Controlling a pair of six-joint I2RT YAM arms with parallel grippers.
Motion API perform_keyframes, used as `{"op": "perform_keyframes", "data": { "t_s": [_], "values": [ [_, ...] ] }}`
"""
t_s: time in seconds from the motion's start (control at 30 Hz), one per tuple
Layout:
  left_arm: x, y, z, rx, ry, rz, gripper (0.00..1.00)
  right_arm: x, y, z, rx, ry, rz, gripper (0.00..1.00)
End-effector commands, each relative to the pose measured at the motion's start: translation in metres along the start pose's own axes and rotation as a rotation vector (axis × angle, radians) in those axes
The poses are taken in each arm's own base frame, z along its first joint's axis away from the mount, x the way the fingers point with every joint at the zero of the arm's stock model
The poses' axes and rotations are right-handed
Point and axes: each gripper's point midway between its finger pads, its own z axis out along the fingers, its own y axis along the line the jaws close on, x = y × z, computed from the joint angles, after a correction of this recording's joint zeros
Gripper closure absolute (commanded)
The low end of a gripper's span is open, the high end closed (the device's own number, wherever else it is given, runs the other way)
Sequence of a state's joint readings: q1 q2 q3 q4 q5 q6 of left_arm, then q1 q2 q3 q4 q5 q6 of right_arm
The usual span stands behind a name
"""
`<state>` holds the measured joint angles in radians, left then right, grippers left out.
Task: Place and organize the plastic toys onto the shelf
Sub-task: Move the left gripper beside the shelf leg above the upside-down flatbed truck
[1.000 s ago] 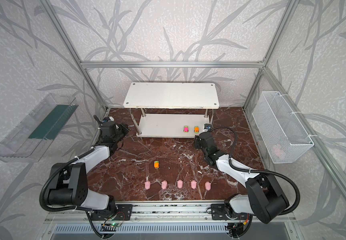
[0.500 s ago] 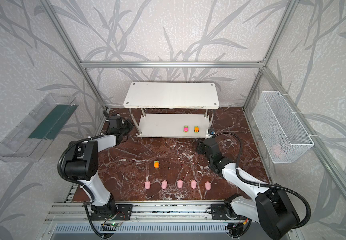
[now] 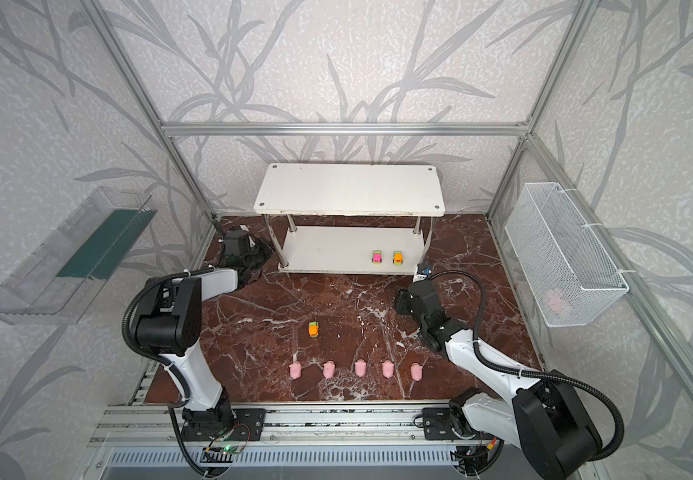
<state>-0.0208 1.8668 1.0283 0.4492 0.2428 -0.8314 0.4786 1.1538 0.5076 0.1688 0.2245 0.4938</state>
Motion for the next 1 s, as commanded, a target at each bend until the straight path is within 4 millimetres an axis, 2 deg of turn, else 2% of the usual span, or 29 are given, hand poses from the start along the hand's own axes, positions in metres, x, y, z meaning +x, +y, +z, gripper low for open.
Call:
{"op": "perform_keyframes", "data": {
  "t_s": [0.0,0.27,0.57,0.83,0.97],
  "values": [
    [0.030,-0.049,0.008,0.143,0.086,0.040,1.00,0.001,0.001,0.002,-0.007,0.008,0.017,0.36],
    [0.044,-0.058,0.014,0.164,0.119,0.054,1.00,0.004,0.000,0.004,-0.004,0.015,0.027,0.36],
    [0.061,-0.056,0.022,0.174,0.136,0.028,1.00,0.004,0.002,0.007,-0.007,0.019,0.029,0.36],
    [0.044,-0.045,0.020,0.127,0.095,0.059,1.00,0.004,0.000,0.008,0.001,0.022,0.028,0.36],
    [0.028,-0.028,0.019,0.081,0.069,0.053,0.89,0.005,0.000,0.009,0.004,0.027,0.027,0.36]
  ]
}}
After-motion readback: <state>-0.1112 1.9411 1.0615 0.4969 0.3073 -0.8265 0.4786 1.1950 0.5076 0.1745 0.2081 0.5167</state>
